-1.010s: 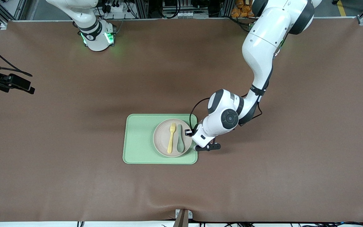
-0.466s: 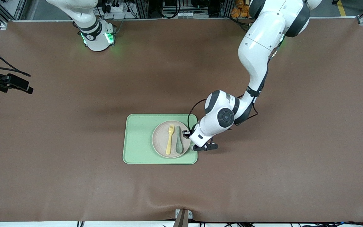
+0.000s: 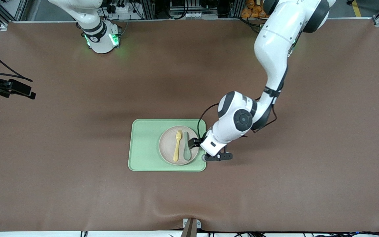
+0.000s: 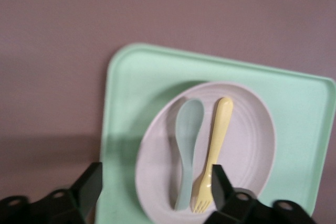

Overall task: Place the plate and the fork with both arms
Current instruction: 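Open the left gripper to release the plate on the tray, then retract the left gripper while the right gripper reaches toward the tray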

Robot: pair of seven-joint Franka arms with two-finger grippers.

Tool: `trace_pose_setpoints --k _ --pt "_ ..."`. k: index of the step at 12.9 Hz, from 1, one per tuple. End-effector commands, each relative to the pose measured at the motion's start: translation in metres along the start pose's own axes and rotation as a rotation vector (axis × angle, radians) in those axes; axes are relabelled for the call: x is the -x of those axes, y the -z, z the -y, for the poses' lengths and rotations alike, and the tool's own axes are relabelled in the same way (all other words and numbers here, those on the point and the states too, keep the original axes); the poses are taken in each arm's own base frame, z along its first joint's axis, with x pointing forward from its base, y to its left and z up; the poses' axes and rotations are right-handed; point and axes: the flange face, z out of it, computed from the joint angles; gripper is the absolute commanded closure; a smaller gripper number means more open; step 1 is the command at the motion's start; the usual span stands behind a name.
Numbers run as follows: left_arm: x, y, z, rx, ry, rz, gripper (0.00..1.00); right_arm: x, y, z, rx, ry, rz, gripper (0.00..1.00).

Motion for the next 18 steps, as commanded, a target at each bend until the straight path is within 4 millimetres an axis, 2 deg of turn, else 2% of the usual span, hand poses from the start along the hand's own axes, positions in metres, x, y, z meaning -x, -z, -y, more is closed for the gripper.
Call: trace_pose_setpoints --k 1,2,4,6,7,9,11,12,13,16,18 --pt "-0.01 0.093 0.011 -0.088 -0.016 -0.008 0.0 0.002 0.003 0.017 -0.016 0.029 0.011 0.0" --pt "-0.014 0.124 0.02 -0.121 -0.02 -0.001 0.0 0.002 0.0 0.027 -0.022 0.021 0.016 0.0" --pt "-0.023 0.19 0.049 -0.196 -0.007 0.001 0.0 -0.002 -0.013 0.07 -0.029 0.048 0.028 0.0" --pt "-0.029 0.25 0.086 -0.228 0.034 0.025 0.0 -0.02 -0.04 0.108 -0.029 0.084 0.021 0.0" --pt "-0.031 0.278 0.105 -0.232 0.036 0.033 0.0 -0.031 -0.057 0.135 -0.032 0.081 0.003 0.0" --pt "-0.028 0.319 0.133 -0.244 0.028 0.054 0.0 -0.046 -0.085 0.177 -0.039 0.0 -0.005 0.0" --pt "-0.022 0.346 0.146 -0.294 0.037 0.047 0.0 -0.048 -0.105 0.24 -0.01 0.058 -0.039 0.0" --pt "-0.019 0.357 0.151 -0.328 0.034 0.037 0.0 -0.053 -0.125 0.26 -0.009 0.028 -0.029 0.0" --pt "-0.014 0.365 0.152 -0.339 0.034 0.035 0.0 -0.062 -0.141 0.288 -0.028 0.013 -0.055 0.0" --pt "0.003 0.394 0.177 -0.336 0.061 0.023 0.0 -0.085 -0.195 0.349 -0.069 -0.008 -0.092 0.0" --pt "0.018 0.407 0.184 -0.335 0.066 0.019 0.0 -0.084 -0.239 0.388 -0.077 0.023 -0.1 0.0"
